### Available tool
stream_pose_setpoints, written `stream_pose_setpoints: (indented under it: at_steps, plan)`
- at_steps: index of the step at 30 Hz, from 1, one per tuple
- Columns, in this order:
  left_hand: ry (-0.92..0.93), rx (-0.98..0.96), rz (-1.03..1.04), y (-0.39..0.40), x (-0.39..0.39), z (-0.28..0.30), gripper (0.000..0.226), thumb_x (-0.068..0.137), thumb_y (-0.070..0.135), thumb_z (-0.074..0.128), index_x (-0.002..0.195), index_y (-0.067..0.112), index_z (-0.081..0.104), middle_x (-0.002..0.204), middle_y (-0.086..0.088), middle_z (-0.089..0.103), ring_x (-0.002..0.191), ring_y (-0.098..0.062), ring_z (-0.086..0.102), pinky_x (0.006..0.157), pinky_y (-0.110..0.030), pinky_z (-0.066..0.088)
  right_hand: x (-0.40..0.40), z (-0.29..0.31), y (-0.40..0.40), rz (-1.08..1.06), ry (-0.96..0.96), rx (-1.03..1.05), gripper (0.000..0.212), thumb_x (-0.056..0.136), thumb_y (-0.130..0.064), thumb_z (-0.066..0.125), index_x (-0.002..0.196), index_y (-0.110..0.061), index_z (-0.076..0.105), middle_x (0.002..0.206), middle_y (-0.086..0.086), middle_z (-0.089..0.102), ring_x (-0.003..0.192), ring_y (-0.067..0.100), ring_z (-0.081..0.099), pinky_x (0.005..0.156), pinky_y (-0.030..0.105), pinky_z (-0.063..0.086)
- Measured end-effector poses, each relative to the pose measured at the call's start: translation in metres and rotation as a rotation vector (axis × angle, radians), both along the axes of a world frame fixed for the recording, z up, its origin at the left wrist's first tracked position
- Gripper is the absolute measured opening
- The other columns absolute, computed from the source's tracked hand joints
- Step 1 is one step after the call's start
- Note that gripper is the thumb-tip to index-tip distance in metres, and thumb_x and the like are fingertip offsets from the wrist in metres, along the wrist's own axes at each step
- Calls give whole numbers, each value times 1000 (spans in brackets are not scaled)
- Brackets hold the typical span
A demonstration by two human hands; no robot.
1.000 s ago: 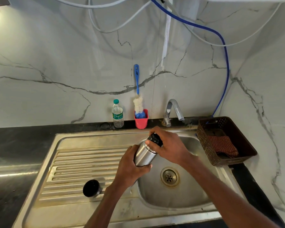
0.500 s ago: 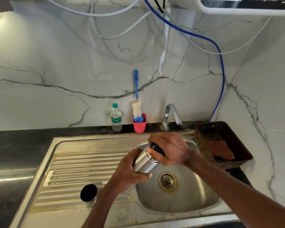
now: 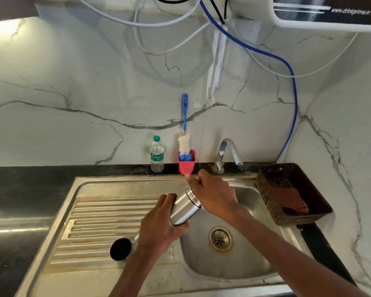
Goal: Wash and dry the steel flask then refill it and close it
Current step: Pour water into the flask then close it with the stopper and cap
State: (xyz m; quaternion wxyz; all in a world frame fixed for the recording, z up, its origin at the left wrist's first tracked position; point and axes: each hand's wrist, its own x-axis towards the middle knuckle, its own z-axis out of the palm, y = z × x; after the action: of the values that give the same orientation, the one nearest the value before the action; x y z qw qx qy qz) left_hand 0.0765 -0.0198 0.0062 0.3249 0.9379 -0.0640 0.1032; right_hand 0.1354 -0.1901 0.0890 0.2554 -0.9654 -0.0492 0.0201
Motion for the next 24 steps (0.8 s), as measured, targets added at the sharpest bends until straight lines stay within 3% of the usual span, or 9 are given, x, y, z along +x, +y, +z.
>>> stream_pose_setpoints:
  at_steps: [3, 7, 10, 13, 15, 17, 19, 21, 24]
  plan:
    - [-19, -132, 85, 31, -5, 6, 60, 68, 47, 82, 118, 36, 51, 103, 16, 57, 80, -12, 63, 63, -36, 52, 2, -11, 20, -78, 20, 247, 66, 90, -84, 20, 95, -28, 53, 87, 4, 71, 84, 28, 69, 79, 43, 54]
    - [-31, -350, 248, 74, -15, 8, 59, 67, 35, 93, 113, 36, 56, 95, 13, 65, 79, -5, 64, 67, -28, 51, 2, -51, 46, -190, 76, 549, 36, 95, -57, 42, 89, -27, 62, 77, -2, 72, 70, 20, 68, 80, 50, 59]
    - [-55, -447, 358, 107, -22, 2, 58, 68, 32, 95, 111, 30, 57, 95, 11, 68, 79, -5, 66, 69, -28, 54, -9, -94, 77, -96, 181, 410, 30, 87, -53, 57, 83, -23, 62, 80, -2, 72, 79, 21, 70, 81, 45, 58]
    - [-67, -476, 441, 134, -29, -2, 56, 70, 30, 96, 110, 29, 56, 95, 12, 68, 79, -3, 66, 66, -19, 51, -36, -132, 117, 160, 284, 295, 17, 91, -40, 71, 99, -26, 66, 101, -4, 70, 93, 16, 67, 83, 34, 52]
    - [-78, -471, 478, 147, -34, -5, 55, 71, 30, 95, 109, 30, 56, 94, 12, 67, 78, -4, 66, 65, -18, 49, -52, -152, 138, 290, 331, 234, 44, 89, -45, 75, 126, -28, 60, 126, -2, 60, 117, 19, 59, 95, 33, 47]
    - [-77, -459, 510, 159, -38, -12, 55, 71, 31, 95, 110, 30, 56, 95, 11, 68, 79, -7, 67, 67, -24, 52, -60, -165, 158, 380, 366, 144, 75, 85, -52, 76, 149, -32, 42, 148, 1, 43, 135, 24, 43, 108, 39, 42]
    - [-62, -450, 537, 168, -41, -20, 56, 70, 33, 95, 110, 31, 56, 95, 11, 68, 81, -9, 67, 68, -28, 55, -64, -173, 173, 434, 381, 34, 93, 82, -56, 76, 157, -38, 25, 157, -1, 30, 142, 27, 32, 110, 47, 40]
    - [-34, -445, 544, 174, -43, -26, 56, 70, 34, 95, 111, 31, 56, 96, 12, 67, 81, -8, 67, 69, -28, 55, -66, -181, 183, 467, 362, -48, 100, 79, -54, 78, 159, -39, 19, 161, -2, 27, 144, 27, 30, 110, 50, 41]
    - [-16, -439, 530, 179, -42, -32, 56, 71, 33, 95, 111, 31, 56, 96, 13, 66, 81, -5, 66, 69, -23, 53, -68, -193, 192, 452, 302, -152, 93, 83, -46, 76, 158, -34, 24, 156, -4, 38, 140, 27, 38, 105, 46, 44]
